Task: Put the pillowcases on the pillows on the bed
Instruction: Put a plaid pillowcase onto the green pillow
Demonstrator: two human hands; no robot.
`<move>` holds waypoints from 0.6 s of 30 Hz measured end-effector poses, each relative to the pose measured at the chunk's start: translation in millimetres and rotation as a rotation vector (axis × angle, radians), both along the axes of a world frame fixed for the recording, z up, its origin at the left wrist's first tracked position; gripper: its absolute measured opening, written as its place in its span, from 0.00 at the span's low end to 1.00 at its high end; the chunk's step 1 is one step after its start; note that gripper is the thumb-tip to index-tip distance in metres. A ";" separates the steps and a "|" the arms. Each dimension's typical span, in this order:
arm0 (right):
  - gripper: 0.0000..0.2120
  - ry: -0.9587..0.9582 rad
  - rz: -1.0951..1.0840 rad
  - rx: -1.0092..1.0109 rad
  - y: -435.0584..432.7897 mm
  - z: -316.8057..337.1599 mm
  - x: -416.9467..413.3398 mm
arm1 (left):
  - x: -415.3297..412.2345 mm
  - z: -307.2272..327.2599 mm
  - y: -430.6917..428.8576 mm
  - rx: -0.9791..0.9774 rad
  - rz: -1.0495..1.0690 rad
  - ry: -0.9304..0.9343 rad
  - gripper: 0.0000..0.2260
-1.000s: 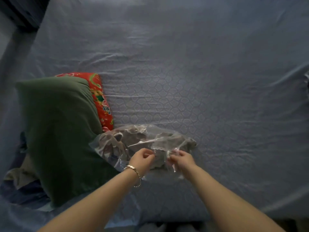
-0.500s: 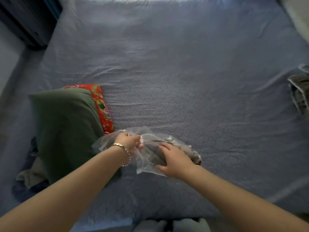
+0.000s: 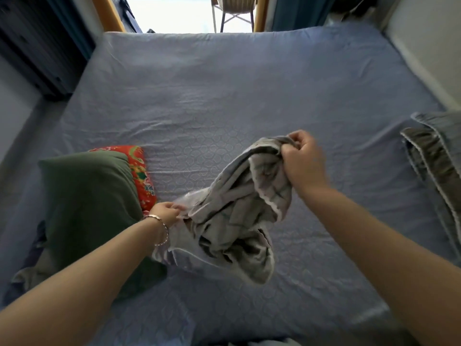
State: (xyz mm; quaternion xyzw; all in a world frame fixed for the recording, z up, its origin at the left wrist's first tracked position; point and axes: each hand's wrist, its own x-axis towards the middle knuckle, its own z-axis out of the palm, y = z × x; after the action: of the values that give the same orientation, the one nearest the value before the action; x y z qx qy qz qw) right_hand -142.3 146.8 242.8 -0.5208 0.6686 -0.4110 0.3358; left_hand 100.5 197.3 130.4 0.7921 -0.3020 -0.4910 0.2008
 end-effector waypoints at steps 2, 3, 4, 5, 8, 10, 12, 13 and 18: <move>0.05 -0.179 -0.200 -0.092 -9.7 20.9 -31.0 | 5.5 14.1 -18.8 -0.005 0.126 -0.005 0.13; 0.06 -0.232 -0.270 -0.119 -13.1 28.7 -45.7 | 12.1 22.1 -31.5 -0.024 0.174 -0.015 0.15; 0.08 -0.261 -0.335 -0.151 -14.7 36.1 -59.7 | 16.9 30.3 -46.1 -0.064 0.219 -0.023 0.15; 0.09 -0.305 -0.392 -0.185 -15.2 40.4 -68.8 | 24.3 37.2 -59.9 -0.122 0.249 -0.053 0.14; 0.04 -0.386 -0.375 -0.218 -8.8 44.5 -88.0 | 21.2 62.4 -101.4 -0.399 0.335 -0.123 0.06; 0.04 -0.403 -0.220 -0.196 0.9 35.9 -87.2 | 8.6 73.7 -116.1 -0.523 0.269 -0.181 0.04; 0.08 -0.427 -0.061 -0.148 7.1 24.3 -81.0 | -4.1 68.1 -118.7 -0.455 0.098 -0.274 0.14; 0.11 -0.444 -0.002 -0.094 8.7 16.1 -76.7 | -12.3 63.5 -114.6 -0.342 0.018 -0.331 0.19; 0.13 -0.662 0.176 0.228 24.5 -18.6 -40.6 | -78.5 43.7 -62.7 0.077 0.043 0.319 0.19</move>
State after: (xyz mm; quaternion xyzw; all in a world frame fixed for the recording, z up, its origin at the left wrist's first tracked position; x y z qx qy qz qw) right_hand -182.9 171.3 224.2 -0.3743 0.5176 -0.4496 0.6243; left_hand 22.0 134.7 174.1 0.7176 -0.2302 -0.6173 0.2259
